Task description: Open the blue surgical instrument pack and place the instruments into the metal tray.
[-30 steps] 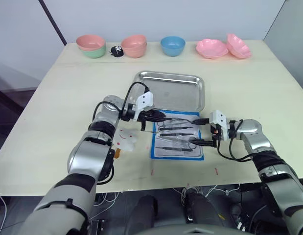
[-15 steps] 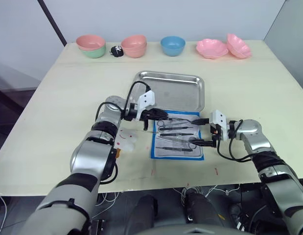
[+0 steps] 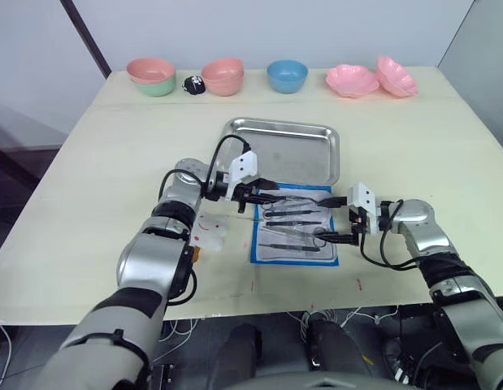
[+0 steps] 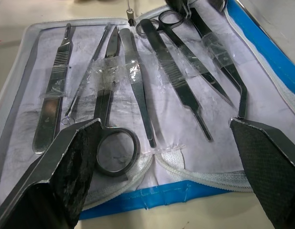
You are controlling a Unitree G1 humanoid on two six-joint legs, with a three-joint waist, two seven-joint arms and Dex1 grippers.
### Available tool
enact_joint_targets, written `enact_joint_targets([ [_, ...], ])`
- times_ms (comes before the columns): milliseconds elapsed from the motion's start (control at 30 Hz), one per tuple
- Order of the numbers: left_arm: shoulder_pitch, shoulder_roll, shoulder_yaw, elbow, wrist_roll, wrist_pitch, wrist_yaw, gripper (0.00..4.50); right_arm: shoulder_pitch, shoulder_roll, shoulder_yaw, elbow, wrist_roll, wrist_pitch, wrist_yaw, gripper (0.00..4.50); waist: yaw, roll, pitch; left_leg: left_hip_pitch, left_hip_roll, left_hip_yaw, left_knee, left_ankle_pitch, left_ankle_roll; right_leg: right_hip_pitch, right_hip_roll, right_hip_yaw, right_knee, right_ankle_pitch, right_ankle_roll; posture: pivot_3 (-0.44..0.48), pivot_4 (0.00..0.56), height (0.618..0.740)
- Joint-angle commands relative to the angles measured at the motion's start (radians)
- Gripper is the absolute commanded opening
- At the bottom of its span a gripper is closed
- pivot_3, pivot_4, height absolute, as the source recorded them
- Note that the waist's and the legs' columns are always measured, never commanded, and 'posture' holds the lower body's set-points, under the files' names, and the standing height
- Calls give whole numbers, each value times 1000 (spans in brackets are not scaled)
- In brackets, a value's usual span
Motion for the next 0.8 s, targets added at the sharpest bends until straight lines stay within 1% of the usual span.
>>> enact_joint_targets([
  [33, -20, 4, -11, 8, 28, -10, 38, 1586, 52, 1, 50, 42, -61, 22, -3, 4500, 0, 0, 0, 0, 0, 0, 0, 0, 0, 0, 0, 0, 0, 0, 0, 0, 150, 740],
  [233, -24, -1, -41, 25, 79, -2, 104, 1586, 58, 1, 53, 34, -61, 26, -3, 4500, 0, 0, 0, 0, 0, 0, 0, 0, 0, 0, 0, 0, 0, 0, 0, 0, 150, 740],
  [367, -25, -3, -55, 37, 100, 14, 122, 1586, 59, 2, 54, 32, -62, 27, -5, 4500, 0, 0, 0, 0, 0, 0, 0, 0, 0, 0, 0, 0, 0, 0, 0, 0, 150, 740],
  [800, -25, -20, -94, 54, 145, 49, 73, 1586, 57, 5, 55, 27, -62, 34, -7, 4500, 1, 0, -1, 1, 0, 0, 0, 0, 0, 1, 0, 0, 0, 0, 0, 0, 150, 740],
])
